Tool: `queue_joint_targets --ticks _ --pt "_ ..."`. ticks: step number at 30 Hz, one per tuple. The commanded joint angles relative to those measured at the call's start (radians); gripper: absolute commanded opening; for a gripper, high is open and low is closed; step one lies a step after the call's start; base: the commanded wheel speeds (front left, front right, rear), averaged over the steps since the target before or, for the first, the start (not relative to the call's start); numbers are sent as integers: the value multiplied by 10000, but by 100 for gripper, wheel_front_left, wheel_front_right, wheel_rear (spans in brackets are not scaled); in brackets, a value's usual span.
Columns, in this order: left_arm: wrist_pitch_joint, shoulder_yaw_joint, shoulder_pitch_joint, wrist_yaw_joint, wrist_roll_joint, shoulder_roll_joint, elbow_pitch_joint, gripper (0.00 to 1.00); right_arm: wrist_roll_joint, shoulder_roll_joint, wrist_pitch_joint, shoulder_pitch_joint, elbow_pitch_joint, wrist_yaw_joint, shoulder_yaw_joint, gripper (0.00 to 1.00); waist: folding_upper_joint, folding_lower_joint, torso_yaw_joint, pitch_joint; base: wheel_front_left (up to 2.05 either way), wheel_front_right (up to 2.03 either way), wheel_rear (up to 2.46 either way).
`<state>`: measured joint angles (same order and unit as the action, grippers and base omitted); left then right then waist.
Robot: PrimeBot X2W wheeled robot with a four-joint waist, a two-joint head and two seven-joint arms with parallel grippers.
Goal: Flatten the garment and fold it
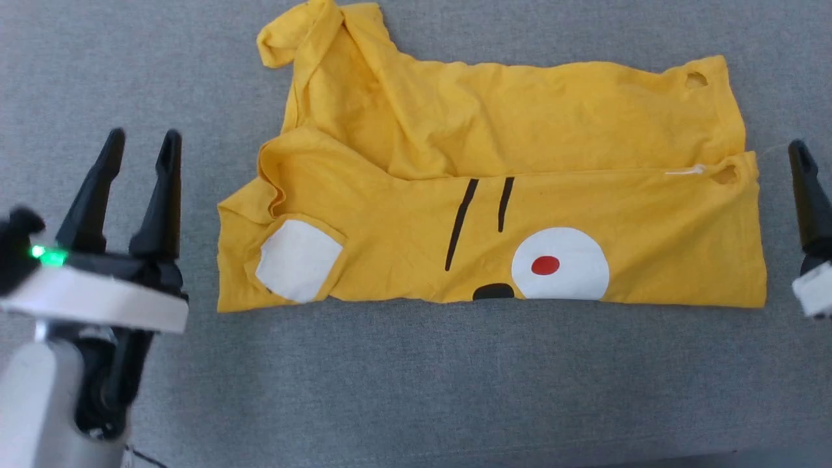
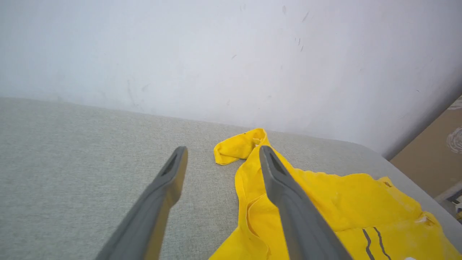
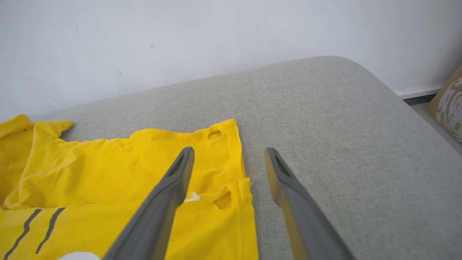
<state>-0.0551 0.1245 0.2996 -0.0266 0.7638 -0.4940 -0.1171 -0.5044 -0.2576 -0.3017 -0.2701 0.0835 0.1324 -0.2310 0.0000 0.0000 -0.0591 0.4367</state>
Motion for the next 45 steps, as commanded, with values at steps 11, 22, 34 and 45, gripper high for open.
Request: queue_joint_targets --ticks 11,22,34,45 --pt "-2061 -453 -2589 804 -3486 1988 -989 100 2471 1770 3597 2223 549 -17 -217 100 0 0 245 -1062 0 0 0" --pt "-2065 -1293 -3742 -103 -4349 3656 -371 100 2738 2070 5077 3308 -549 -17 -167 100 0 0 236 -1890 0 0 0" --pt "-666 -1137 -3379 -754 -3952 3365 763 100 2991 2073 5198 3391 -817 -17 -208 100 0 0 313 -2205 0 0 0" --pt "4404 -615 -1979 -795 -2245 2294 1554 100 2916 2073 5144 3168 -1148 -17 65 100 0 0 236 -1864 0 0 0"
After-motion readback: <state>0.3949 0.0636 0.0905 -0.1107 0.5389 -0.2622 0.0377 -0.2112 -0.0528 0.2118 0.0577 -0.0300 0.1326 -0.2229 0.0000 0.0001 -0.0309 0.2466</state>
